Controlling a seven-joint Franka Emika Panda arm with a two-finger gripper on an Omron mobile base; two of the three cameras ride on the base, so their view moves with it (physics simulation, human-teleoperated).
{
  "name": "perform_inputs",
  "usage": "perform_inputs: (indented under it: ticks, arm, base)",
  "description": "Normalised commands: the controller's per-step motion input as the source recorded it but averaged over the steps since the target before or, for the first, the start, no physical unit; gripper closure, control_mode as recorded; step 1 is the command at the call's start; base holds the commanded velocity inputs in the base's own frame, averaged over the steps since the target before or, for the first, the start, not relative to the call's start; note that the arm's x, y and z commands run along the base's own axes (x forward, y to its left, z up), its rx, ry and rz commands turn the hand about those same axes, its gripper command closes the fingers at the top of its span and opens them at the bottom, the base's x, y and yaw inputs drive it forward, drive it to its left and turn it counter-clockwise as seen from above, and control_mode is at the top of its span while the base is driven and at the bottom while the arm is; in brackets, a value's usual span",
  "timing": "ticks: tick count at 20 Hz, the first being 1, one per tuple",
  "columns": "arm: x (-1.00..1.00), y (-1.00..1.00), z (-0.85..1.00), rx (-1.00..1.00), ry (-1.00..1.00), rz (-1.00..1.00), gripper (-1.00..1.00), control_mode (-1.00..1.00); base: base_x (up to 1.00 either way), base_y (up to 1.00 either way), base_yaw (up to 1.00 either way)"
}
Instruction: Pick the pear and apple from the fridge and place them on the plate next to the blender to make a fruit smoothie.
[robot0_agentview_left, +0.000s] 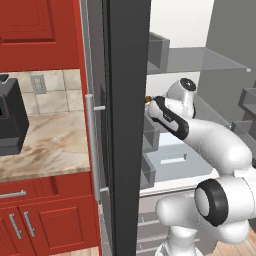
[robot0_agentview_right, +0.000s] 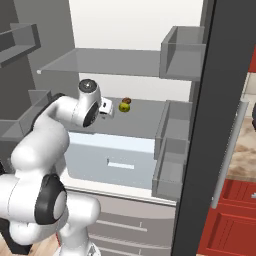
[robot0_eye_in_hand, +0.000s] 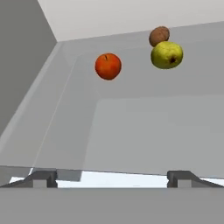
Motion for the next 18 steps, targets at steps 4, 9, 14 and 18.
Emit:
perform_inputs:
  ticks: [4, 9, 14, 18]
  arm:
    - [0.75, 0.23, -0.07, 0.00, -0.03, 0.00, -1.00, -1.00]
    - [0.62, 0.16, -0.09, 0.00, 0.00, 0.00, -1.00, -1.00]
    - [0.66, 0.08, -0.18, 0.00, 0.00, 0.00, -1.00, -1.00]
    - [0.53, 0.01, -0.19, 0.00, 0.00, 0.00, -1.00, -1.00]
  base:
    - [0.00, 0.00, 0.00]
    - [0.00, 0.00, 0.00]
    - [0.00, 0.00, 0.00]
    - [0.00, 0.00, 0.00]
